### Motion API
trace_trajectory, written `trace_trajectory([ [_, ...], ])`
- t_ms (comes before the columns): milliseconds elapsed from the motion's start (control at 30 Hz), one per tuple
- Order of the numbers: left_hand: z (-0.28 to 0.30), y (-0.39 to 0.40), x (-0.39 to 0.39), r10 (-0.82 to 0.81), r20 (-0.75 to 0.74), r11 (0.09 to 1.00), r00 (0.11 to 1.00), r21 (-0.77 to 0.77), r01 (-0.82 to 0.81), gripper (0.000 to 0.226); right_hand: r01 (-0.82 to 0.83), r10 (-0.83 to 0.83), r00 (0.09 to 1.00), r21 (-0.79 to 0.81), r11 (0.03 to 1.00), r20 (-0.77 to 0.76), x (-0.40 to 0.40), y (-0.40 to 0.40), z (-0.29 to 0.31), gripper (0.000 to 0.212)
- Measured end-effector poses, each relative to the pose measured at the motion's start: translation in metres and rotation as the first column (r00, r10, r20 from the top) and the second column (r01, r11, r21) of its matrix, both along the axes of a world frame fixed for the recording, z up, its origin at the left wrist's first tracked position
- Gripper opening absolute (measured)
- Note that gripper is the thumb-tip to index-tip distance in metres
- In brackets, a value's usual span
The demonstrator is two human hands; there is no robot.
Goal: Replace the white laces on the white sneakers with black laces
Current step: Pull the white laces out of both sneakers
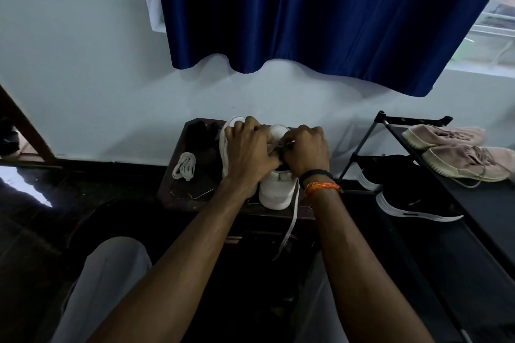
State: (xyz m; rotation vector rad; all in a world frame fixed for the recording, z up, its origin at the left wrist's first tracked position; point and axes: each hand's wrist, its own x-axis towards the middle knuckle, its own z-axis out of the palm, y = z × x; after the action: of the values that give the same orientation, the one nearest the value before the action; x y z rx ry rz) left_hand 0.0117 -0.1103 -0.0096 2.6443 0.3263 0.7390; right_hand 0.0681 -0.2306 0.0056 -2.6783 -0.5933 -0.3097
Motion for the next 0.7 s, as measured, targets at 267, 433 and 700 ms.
trace_trajectory([
  [267,-0.014,-0.01,0.0,0.171,0.152,0.985,0.973,-0.027,-0.169,0.019,0.246,-0.198,0.969,0.469,0.848,-0.151,0.0,0.002,-0.007,0.016],
  [433,-0.017,-0.011,0.001,0.196,0.129,0.981,0.972,-0.036,-0.193,0.018,0.494,-0.309,0.869,0.638,0.591,-0.387,0.004,-0.01,-0.002,0.016],
  [700,-0.021,-0.01,0.003,0.173,0.17,0.984,0.97,-0.077,-0.162,0.017,-0.074,0.149,0.978,0.43,0.9,-0.143,0.001,-0.007,0.006,0.017],
])
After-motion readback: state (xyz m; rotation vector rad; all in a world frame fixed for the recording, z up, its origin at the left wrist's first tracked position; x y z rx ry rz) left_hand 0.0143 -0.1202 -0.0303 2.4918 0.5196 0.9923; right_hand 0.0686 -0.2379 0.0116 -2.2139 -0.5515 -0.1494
